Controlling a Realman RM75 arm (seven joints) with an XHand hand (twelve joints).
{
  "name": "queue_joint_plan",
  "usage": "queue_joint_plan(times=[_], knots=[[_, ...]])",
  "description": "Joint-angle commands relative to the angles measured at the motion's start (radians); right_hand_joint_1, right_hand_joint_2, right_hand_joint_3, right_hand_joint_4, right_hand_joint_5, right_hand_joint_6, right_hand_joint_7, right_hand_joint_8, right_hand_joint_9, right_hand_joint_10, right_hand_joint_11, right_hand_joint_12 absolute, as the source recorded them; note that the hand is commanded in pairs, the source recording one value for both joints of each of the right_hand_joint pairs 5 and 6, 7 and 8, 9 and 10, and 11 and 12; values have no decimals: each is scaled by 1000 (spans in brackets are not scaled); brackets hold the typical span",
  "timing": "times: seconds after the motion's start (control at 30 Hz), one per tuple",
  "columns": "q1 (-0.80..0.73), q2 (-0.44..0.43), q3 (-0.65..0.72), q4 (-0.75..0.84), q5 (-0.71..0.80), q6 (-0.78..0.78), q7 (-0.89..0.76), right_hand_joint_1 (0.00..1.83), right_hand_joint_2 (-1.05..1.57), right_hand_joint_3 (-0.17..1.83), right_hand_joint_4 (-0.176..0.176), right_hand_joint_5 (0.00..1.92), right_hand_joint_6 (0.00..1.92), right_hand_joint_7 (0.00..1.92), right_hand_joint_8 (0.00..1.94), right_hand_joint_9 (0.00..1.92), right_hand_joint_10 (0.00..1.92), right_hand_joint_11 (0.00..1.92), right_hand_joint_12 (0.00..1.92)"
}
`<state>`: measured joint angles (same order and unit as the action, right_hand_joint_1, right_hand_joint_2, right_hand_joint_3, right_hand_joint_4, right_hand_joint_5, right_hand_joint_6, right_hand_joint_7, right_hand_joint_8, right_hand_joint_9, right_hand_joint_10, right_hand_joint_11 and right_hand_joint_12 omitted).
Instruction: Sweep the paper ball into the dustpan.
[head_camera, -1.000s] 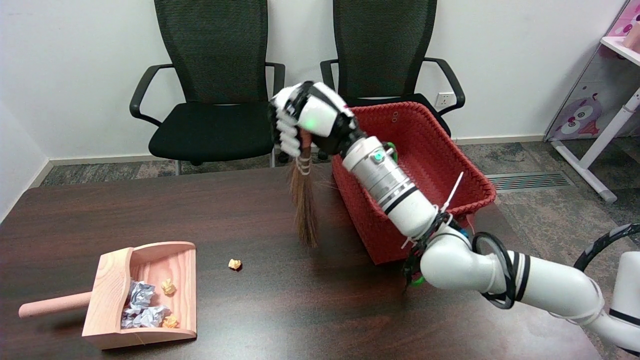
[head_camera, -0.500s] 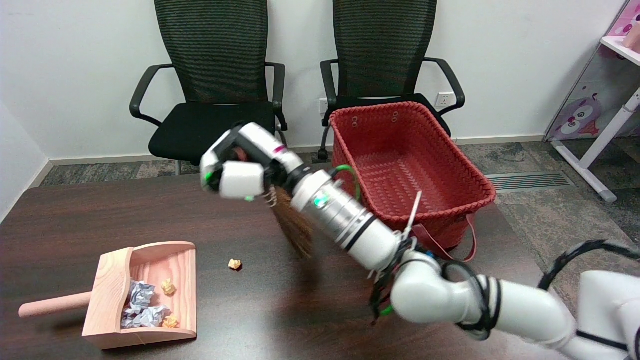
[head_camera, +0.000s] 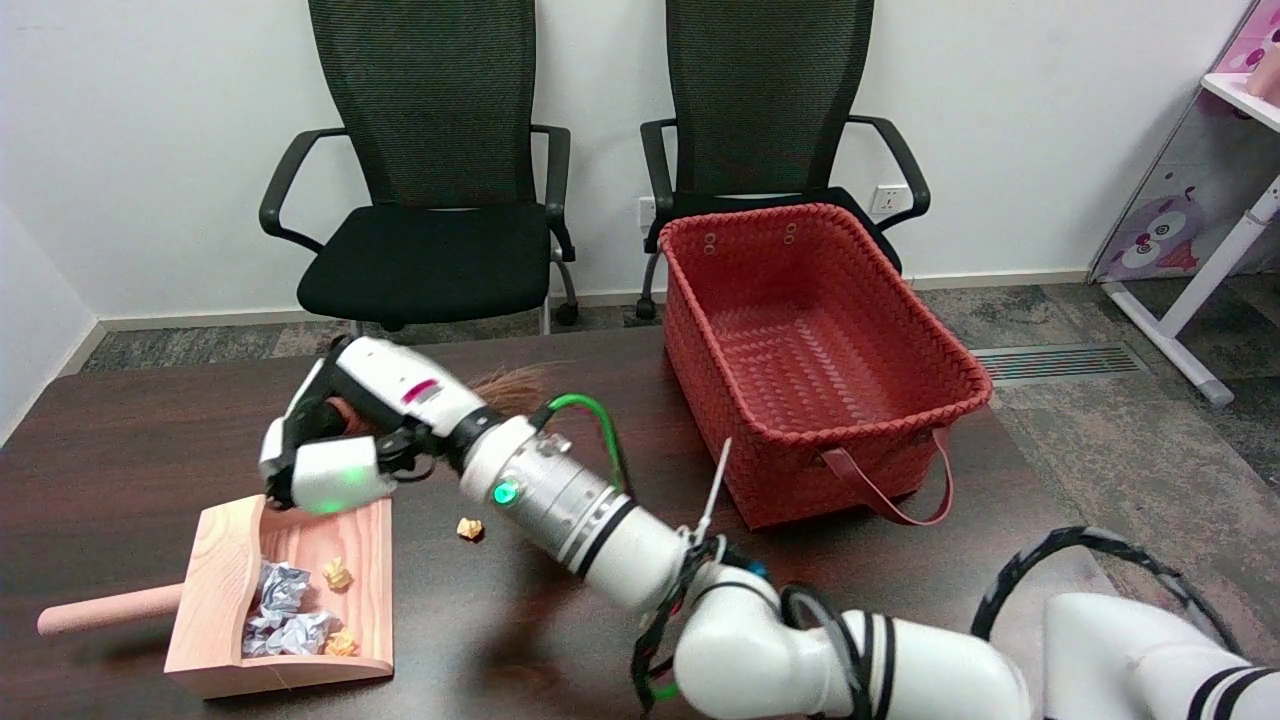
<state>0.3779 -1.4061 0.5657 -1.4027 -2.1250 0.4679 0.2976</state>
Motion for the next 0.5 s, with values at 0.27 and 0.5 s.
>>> queue_joint_plan(times=[0.27,0.5], knots=[[26,-269,-12,233,130,-149,-117,864,1355,1833,-4,1920,1920,1920,1920,1920,1920,1920,1920],[58,-275,-21,282,278,-149,-91,874,1306,1833,-5,1920,1920,1920,1920,1920,1920,1920,1920]])
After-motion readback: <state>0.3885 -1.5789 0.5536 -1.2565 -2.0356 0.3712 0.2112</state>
